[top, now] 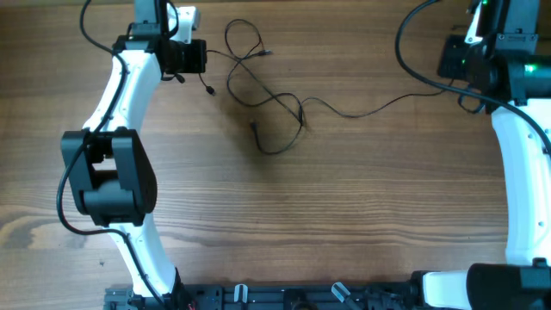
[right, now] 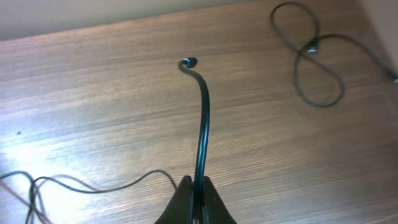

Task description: Untangle cables

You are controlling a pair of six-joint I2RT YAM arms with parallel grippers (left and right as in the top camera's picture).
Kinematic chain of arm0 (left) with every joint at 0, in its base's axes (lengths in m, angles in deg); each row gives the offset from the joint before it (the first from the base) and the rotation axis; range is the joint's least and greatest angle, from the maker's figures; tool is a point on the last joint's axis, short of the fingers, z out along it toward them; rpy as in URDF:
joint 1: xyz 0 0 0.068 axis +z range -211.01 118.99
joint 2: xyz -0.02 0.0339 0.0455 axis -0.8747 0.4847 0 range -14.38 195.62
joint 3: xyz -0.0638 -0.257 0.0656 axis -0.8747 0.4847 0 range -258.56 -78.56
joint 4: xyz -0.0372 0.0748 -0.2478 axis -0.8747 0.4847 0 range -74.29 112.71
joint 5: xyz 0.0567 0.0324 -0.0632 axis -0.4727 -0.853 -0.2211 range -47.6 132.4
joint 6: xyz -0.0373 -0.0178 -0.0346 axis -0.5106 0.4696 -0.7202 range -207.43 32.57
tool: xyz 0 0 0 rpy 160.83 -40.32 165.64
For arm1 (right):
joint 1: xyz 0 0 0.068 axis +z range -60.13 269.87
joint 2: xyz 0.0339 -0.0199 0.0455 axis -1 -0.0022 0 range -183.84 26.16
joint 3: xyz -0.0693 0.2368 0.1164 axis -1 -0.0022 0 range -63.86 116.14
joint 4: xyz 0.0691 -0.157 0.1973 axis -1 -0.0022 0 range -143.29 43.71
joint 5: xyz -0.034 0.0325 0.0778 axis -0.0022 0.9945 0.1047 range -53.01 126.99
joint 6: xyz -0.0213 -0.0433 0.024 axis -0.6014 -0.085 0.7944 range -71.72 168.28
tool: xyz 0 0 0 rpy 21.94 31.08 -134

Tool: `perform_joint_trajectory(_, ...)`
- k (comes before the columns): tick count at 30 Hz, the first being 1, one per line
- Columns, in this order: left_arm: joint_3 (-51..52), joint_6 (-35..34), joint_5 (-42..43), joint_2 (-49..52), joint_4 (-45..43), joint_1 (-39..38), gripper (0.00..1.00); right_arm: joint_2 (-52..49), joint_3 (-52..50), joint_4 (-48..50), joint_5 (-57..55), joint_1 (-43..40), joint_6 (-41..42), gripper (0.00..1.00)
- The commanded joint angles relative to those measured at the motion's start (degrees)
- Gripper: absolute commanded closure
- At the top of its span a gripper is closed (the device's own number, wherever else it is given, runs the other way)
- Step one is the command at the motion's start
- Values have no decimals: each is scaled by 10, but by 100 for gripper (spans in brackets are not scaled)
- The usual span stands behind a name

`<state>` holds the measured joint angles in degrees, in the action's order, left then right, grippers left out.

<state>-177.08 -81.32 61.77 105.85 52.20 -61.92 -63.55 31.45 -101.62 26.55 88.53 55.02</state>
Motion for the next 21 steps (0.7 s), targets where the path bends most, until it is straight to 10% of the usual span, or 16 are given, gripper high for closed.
perform_joint_trajectory(1, -1, -6, 17, -28, 2, -9, 96, -27, 13, -7, 36, 0, 14, 96)
perform_joint_trajectory(21, -1, -6, 23, -66, 4, -16, 96, -80, 13, -54, 76, 33, 53, 95)
